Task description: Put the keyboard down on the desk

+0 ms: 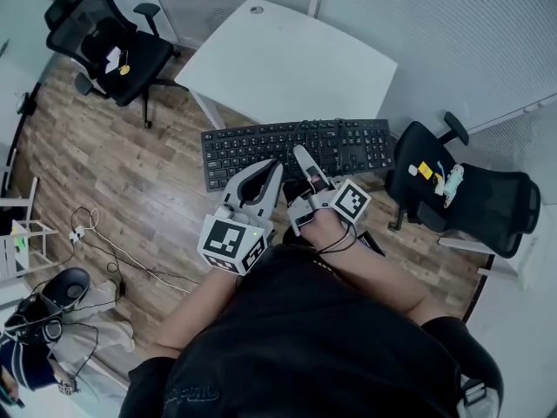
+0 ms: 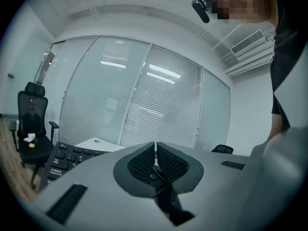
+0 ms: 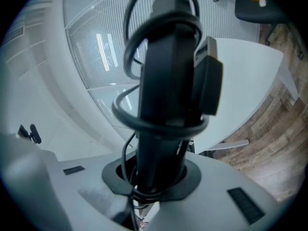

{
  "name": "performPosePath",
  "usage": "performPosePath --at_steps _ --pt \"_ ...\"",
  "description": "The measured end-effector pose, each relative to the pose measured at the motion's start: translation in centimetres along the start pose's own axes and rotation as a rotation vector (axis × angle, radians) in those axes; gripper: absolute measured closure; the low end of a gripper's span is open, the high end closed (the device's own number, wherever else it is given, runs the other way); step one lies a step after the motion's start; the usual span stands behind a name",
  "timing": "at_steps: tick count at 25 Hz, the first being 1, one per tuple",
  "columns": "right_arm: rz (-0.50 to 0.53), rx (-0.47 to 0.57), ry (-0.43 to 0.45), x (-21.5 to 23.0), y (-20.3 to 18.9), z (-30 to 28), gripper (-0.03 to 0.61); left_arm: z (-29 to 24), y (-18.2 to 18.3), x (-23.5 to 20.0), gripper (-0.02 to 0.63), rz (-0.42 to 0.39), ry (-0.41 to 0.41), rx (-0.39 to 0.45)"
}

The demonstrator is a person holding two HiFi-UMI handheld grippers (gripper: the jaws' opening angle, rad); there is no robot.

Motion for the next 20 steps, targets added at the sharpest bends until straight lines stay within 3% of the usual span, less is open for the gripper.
performPosePath --at_steps 20 --pt "0.009 -0.083 0.035 -0.4 14.2 -5.6 0.495 -13.8 2.8 1.0 0.584 -0.009 0.075 0.042"
Point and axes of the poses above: the fingertips, and each gripper's own axes: z backward along the fingers, x to its right, y out of its top, the point moved 9 cm from there along z, backward along the fingers, and after that the axes turned 7 degrees about -z, right-handed, at the moved point
